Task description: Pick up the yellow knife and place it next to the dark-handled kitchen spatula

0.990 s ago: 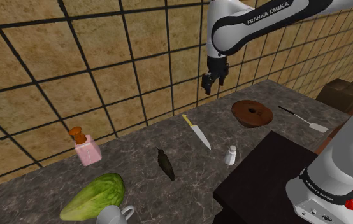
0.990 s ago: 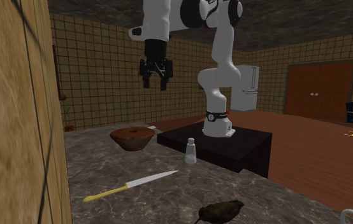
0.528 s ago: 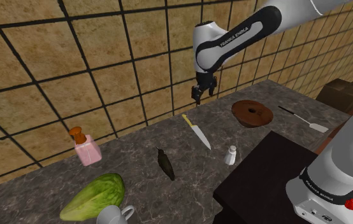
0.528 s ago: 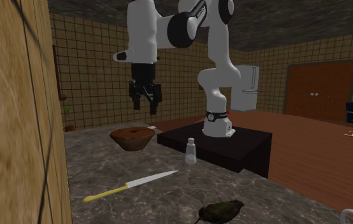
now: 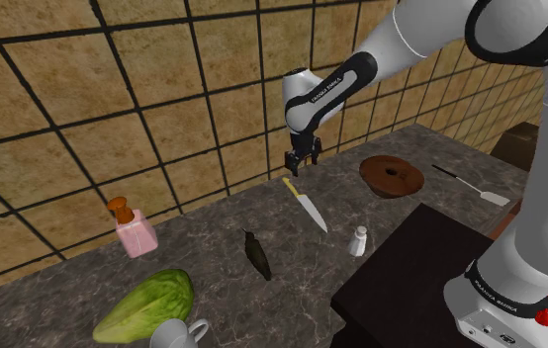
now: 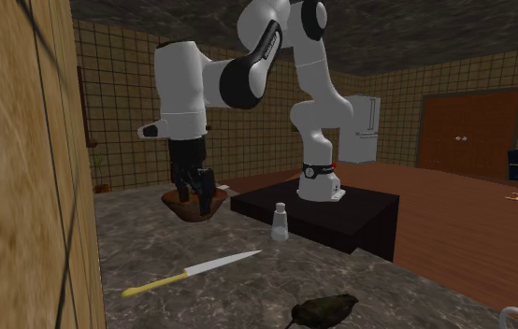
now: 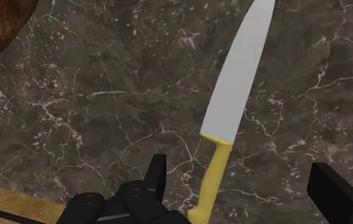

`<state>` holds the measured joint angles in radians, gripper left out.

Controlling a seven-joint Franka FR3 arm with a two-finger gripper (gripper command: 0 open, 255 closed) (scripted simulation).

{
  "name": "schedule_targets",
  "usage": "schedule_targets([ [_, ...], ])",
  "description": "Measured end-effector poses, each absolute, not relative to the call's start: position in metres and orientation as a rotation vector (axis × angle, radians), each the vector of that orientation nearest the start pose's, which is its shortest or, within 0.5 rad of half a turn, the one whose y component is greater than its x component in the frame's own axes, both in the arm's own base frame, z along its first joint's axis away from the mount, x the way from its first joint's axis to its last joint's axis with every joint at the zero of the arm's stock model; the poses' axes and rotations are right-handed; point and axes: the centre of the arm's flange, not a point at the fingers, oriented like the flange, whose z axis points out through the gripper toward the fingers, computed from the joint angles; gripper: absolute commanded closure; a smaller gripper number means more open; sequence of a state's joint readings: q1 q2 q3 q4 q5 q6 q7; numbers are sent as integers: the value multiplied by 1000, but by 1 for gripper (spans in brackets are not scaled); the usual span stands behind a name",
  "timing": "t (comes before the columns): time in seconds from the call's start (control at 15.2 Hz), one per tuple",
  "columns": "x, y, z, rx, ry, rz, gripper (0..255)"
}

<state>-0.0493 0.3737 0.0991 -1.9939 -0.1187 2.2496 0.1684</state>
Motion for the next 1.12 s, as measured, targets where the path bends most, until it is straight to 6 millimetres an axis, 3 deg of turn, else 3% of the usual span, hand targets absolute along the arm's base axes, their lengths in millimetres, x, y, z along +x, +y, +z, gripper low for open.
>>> schedule_targets([
  [0.53,649,25,170,-3185,124,268,0],
  [0.79,652,24,142,-3184,131,279,0],
  [1.12,649,22,121,-3183,131,279,0],
])
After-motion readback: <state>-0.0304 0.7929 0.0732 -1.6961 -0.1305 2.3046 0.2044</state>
